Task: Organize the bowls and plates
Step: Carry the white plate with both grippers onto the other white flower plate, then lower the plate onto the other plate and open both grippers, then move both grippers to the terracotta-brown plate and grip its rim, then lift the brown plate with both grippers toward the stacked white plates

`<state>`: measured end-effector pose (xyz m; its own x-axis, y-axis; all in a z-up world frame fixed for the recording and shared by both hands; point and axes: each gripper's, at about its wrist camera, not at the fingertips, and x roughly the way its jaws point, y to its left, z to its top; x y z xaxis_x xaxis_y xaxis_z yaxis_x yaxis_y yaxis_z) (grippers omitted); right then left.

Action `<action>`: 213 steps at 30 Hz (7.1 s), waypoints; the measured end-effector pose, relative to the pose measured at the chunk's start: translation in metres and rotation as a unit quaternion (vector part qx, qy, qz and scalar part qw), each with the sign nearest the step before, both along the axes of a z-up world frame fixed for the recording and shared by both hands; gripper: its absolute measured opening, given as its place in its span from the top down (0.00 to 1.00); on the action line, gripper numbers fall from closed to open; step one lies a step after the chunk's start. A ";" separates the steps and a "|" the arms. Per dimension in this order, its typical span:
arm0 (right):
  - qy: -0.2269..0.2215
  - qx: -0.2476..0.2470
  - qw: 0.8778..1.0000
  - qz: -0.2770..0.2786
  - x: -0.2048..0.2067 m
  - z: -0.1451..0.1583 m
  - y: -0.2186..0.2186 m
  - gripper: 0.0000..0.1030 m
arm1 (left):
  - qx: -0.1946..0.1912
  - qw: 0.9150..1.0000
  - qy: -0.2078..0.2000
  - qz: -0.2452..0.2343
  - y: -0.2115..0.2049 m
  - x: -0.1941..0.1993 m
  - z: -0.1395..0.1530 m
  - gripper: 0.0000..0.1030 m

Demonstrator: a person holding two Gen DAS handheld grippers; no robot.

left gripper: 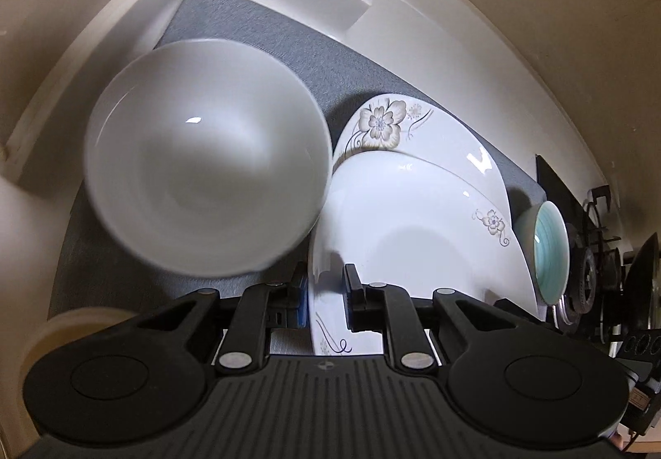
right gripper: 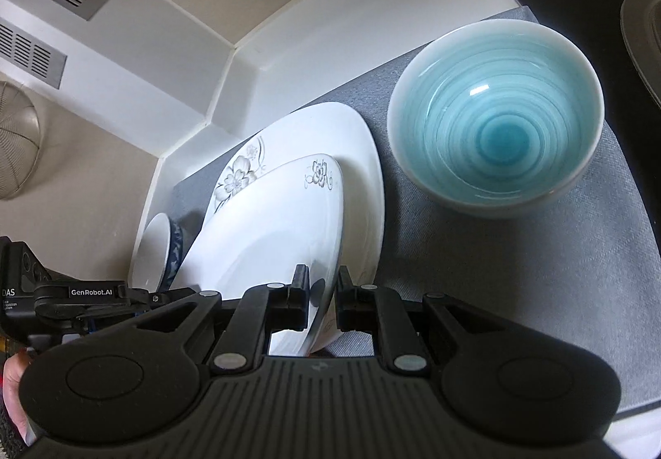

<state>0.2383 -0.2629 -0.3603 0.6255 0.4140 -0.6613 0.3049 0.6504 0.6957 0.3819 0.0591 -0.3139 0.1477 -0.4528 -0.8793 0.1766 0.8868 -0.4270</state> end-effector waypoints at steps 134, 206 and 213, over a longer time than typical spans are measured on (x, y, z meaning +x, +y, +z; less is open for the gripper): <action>0.091 -0.126 0.988 -0.028 0.013 0.019 0.015 0.78 | 0.002 0.999 -0.050 -0.018 -0.002 -0.032 0.001 0.58; 0.112 -0.236 0.963 0.074 -0.088 0.018 0.104 0.84 | 0.081 0.974 -0.069 -0.199 -0.035 -0.117 -0.019 0.90; 0.108 -0.237 0.962 0.079 -0.097 0.037 0.105 0.88 | 0.089 0.970 -0.081 -0.211 -0.036 -0.126 0.002 0.90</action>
